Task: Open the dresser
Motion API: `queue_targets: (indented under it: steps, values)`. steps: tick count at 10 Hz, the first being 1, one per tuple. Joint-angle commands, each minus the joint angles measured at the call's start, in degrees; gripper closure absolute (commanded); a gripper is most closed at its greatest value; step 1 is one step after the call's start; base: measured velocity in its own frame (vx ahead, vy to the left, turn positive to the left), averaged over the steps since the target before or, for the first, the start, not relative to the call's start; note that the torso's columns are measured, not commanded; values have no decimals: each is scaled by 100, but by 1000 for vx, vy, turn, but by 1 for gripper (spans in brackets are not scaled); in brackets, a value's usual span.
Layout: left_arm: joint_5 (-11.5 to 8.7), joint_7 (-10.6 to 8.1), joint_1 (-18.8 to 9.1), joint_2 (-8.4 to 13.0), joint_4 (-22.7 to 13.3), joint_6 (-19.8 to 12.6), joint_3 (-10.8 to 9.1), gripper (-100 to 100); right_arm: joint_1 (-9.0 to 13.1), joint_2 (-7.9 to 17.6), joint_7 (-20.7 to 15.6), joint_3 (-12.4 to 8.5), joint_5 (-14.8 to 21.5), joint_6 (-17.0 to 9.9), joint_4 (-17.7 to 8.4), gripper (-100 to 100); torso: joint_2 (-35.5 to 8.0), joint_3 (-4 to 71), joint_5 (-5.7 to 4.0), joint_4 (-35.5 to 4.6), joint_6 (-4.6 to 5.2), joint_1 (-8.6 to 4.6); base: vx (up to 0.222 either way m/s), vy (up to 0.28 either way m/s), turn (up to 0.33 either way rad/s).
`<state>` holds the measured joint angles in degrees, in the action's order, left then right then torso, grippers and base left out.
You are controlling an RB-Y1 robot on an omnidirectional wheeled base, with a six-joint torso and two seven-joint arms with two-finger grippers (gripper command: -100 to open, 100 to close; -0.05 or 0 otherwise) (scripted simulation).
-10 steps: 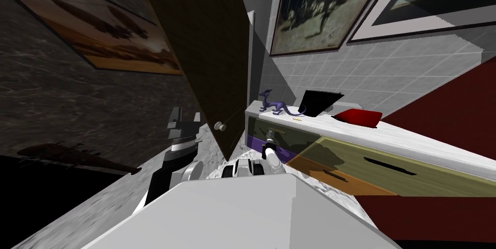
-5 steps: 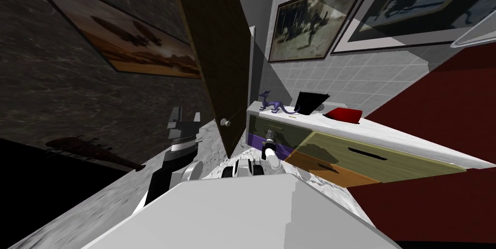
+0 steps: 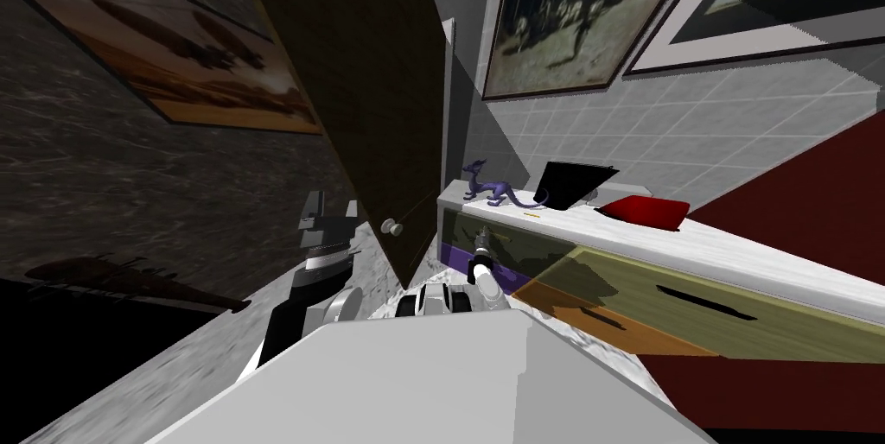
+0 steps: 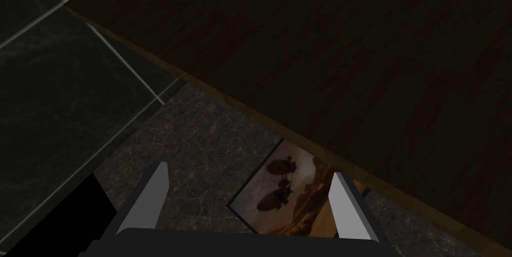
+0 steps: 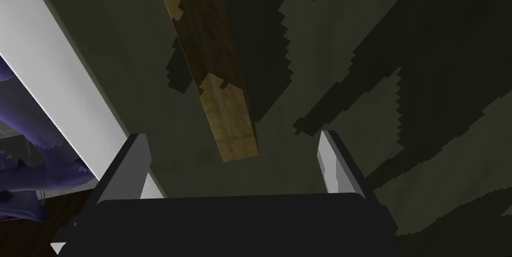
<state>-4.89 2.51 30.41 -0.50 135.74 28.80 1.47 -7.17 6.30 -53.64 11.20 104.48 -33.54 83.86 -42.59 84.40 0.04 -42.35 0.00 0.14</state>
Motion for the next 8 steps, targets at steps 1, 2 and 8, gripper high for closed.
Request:
queue_targets:
  steps: [1,2,8]
  values:
    - [0,0,-1,0,0,0,0,0,1,0,-1,0,0,1,0,100,-12,-9,1,-5,0,0,11,-3,0]
    - [0,0,-1,0,0,0,1,0,-38,-53,-71,21,0,34,67,100,1,-2,-1,-2,0,-6,-104,35,-41]
    - [0,0,0,0,0,0,0,0,-70,3,-30,43,47,-4,72,-100,97,57,-11,25,0,-42,-76,29,-2]
